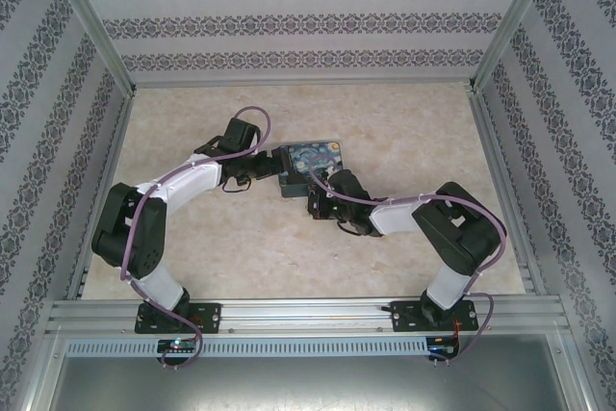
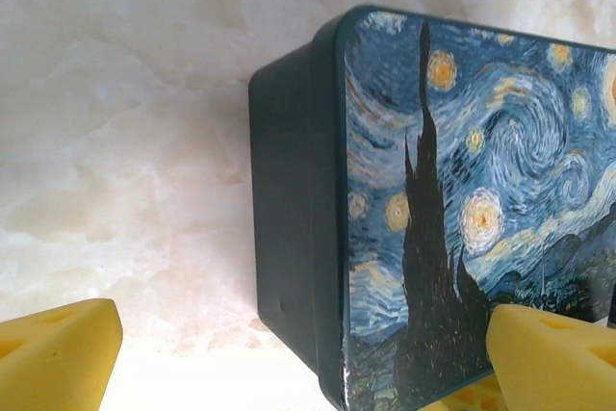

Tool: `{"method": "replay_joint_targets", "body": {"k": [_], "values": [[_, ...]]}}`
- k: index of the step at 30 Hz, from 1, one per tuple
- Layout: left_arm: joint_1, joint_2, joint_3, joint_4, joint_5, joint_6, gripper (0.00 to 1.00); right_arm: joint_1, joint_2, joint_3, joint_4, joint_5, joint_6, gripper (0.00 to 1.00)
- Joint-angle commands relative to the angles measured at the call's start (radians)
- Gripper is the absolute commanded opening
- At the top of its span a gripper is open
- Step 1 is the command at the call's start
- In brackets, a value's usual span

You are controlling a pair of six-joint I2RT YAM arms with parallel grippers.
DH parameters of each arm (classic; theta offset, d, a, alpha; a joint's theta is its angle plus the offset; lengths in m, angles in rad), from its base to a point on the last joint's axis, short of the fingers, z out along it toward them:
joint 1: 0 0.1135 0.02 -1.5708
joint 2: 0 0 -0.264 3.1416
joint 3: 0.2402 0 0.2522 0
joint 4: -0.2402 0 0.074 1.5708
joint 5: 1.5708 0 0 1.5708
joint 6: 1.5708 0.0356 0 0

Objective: Unlock the padlock with the key

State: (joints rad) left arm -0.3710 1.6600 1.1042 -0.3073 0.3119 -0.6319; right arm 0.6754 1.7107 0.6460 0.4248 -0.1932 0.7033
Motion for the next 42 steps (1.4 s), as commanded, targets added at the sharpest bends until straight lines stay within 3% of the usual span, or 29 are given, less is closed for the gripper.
{"method": "replay_joint_targets", "body": {"k": [1, 3, 5, 14, 18, 27, 42], "values": [[0.006, -0.001, 0.03, -0.018, -0.015, 0.027, 0.97, -0.023, -0.028, -0.048, -0.02, 0.008, 0.001, 0.08], [0.001, -0.011, 0.029, -0.021, -0.019, 0.029, 0.97, -0.032, -0.04, -0.065, -0.015, 0.006, 0.003, 0.22], [-0.003, -0.018, 0.028, -0.021, -0.018, 0.029, 0.97, -0.039, -0.051, -0.078, -0.009, 0.008, 0.005, 0.27], [-0.014, -0.015, 0.02, -0.015, -0.017, 0.021, 0.97, -0.048, -0.052, -0.098, 0.039, -0.001, 0.027, 0.29], [-0.015, -0.008, 0.024, -0.017, -0.017, 0.027, 0.97, -0.056, -0.048, -0.108, 0.066, -0.008, 0.04, 0.24], [-0.036, 0.014, 0.052, -0.048, -0.072, 0.065, 0.97, -0.077, -0.065, -0.137, 0.083, -0.024, 0.048, 0.0], [-0.22, 0.151, 0.224, -0.18, -0.347, 0.22, 0.98, -0.158, -0.082, -0.207, 0.115, -0.135, 0.022, 0.0]]}}
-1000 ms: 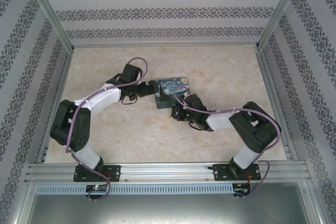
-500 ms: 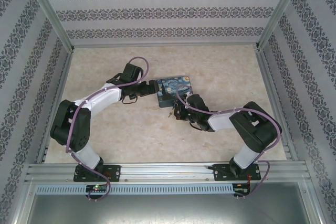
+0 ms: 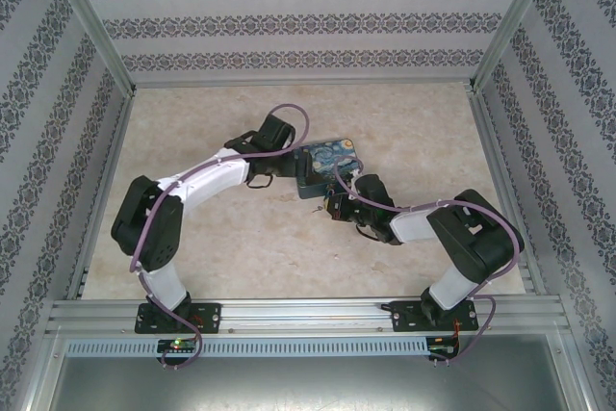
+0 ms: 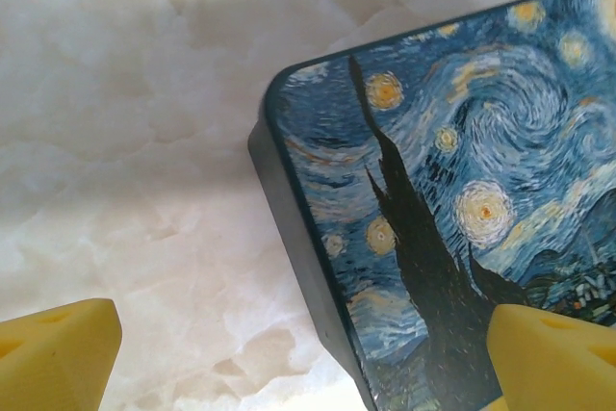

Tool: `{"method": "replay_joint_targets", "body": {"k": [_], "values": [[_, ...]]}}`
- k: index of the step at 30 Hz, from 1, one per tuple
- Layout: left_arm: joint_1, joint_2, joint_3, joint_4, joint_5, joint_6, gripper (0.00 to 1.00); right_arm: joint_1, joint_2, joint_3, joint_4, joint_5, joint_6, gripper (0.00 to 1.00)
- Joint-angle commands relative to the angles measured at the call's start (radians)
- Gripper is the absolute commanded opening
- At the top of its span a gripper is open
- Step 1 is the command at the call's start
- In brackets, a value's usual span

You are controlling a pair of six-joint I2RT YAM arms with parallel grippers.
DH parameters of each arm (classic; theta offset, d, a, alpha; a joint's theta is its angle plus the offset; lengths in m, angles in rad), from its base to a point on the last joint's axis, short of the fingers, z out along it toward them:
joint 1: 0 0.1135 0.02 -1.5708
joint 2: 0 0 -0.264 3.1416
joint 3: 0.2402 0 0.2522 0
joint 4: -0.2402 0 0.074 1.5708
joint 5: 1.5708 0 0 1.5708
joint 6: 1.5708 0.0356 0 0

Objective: Unlock the padlock with the key

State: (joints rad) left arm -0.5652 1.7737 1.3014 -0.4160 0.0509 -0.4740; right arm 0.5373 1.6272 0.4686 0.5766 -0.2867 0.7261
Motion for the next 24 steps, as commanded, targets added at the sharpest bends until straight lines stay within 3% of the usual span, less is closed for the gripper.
{"method": "replay_joint_targets", "body": {"k": [1, 11, 24], "values": [[-0.035, 0.048, 0.032, -0.077, -0.1, 0.069, 0.98, -0.025, 0.002, -0.031, -0.035, -0.048, -0.002, 0.0], [-0.121, 0.145, 0.08, -0.193, -0.259, 0.147, 0.97, -0.117, 0.013, -0.07, 0.029, -0.163, 0.003, 0.0], [-0.137, 0.173, 0.054, -0.197, -0.244, 0.124, 0.96, -0.246, 0.058, -0.113, 0.043, -0.267, -0.023, 0.0]]}}
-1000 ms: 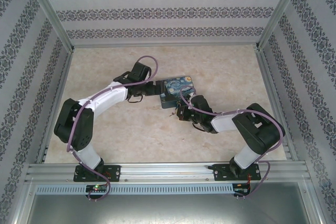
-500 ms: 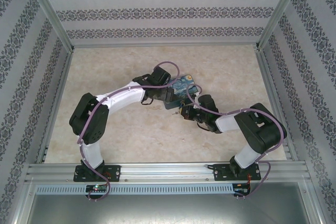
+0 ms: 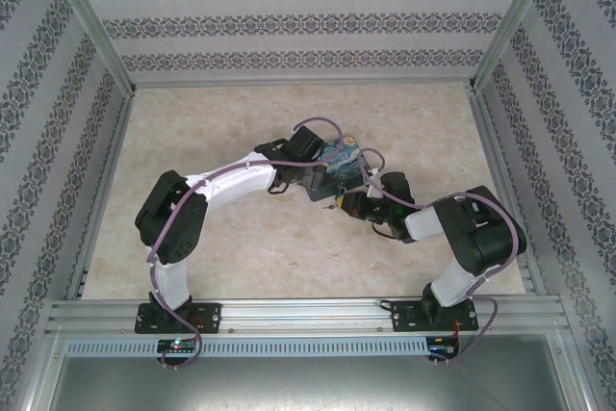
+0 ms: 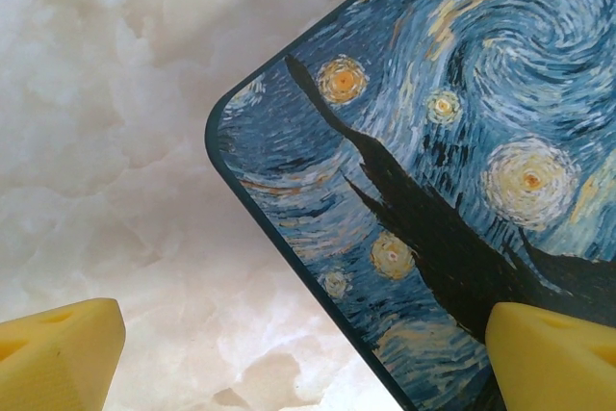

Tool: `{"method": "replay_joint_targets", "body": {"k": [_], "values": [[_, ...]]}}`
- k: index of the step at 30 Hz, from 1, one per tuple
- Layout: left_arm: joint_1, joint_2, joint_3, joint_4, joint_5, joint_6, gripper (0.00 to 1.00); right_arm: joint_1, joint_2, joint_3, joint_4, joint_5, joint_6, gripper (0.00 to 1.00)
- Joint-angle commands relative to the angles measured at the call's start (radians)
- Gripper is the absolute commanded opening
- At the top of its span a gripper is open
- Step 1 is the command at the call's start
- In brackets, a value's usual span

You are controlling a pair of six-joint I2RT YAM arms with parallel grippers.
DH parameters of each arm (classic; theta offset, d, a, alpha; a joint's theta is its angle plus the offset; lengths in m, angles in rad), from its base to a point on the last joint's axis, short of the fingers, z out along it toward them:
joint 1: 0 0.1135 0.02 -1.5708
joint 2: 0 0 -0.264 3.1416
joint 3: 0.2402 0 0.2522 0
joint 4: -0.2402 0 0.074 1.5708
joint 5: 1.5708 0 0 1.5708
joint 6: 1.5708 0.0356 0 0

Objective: Unlock the padlock with the key

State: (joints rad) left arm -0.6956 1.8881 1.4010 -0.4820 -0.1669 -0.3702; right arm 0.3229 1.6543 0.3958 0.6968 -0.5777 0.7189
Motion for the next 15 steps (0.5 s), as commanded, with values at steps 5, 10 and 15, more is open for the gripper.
{"method": "replay_joint_targets", "body": {"k": [5, 10, 15], "values": [[-0.007, 0.059, -0.053, -0.127, -0.02, 0.017, 0.96, -0.053, 0.014, -0.079, -0.059, 0.036, 0.001, 0.25], [-0.008, 0.06, -0.057, -0.122, -0.01, 0.011, 0.96, -0.077, -0.064, -0.113, -0.067, 0.062, 0.007, 0.32], [-0.007, 0.061, -0.06, -0.118, -0.005, 0.012, 0.96, -0.114, -0.174, -0.151, -0.087, 0.091, 0.001, 0.44]]}}
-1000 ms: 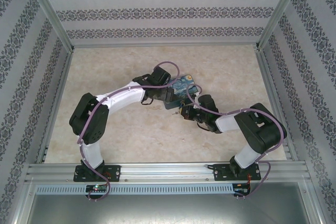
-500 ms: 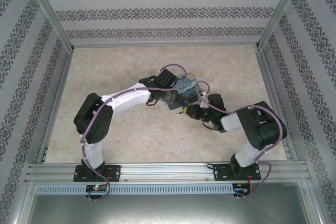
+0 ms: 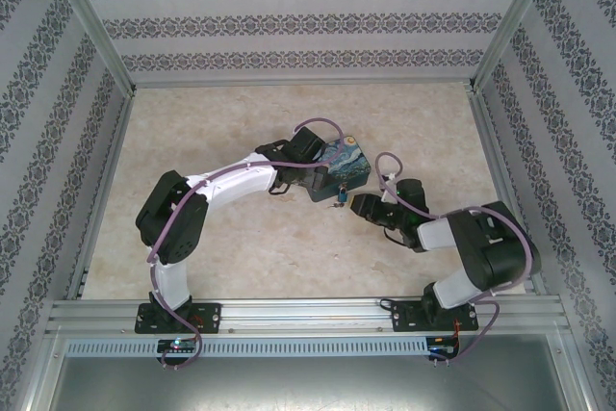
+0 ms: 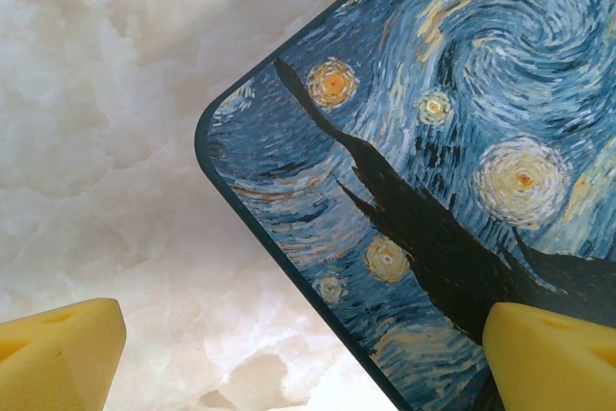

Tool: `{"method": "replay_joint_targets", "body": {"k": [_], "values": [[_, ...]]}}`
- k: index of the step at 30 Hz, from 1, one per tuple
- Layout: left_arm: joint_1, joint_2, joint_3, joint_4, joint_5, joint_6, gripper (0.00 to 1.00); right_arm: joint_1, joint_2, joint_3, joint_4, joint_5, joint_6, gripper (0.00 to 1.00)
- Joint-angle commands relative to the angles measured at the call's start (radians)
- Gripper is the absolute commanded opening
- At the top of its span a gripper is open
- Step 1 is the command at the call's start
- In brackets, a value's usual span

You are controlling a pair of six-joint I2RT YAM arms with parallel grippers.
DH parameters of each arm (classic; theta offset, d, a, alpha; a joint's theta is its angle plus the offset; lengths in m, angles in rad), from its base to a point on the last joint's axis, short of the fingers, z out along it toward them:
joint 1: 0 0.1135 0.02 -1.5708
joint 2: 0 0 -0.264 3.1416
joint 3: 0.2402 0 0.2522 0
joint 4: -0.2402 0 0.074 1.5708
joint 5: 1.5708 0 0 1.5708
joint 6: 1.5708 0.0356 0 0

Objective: Unlock the padlock with the key

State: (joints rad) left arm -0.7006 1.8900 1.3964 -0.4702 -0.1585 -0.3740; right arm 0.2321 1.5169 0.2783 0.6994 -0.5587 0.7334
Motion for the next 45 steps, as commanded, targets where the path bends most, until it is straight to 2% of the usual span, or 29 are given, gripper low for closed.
{"method": "replay_joint_targets", "body": {"k": [1, 5, 24, 35, 45], "values": [[-0.002, 0.059, -0.057, -0.128, -0.012, 0.016, 0.96, -0.023, -0.052, -0.032, -0.096, 0.071, -0.017, 0.46], [-0.002, 0.063, -0.059, -0.121, -0.007, 0.015, 0.96, -0.024, -0.052, 0.003, -0.123, 0.043, -0.038, 0.46], [-0.002, 0.07, -0.059, -0.116, -0.004, 0.015, 0.96, 0.08, 0.232, 0.158, 0.026, -0.003, -0.029, 0.47], [-0.002, 0.075, -0.059, -0.116, -0.004, 0.015, 0.96, 0.094, 0.289, 0.095, 0.179, -0.009, 0.024, 0.39], [-0.002, 0.076, -0.056, -0.116, -0.001, 0.014, 0.96, 0.095, 0.261, 0.022, 0.211, -0.007, 0.027, 0.42]]}}
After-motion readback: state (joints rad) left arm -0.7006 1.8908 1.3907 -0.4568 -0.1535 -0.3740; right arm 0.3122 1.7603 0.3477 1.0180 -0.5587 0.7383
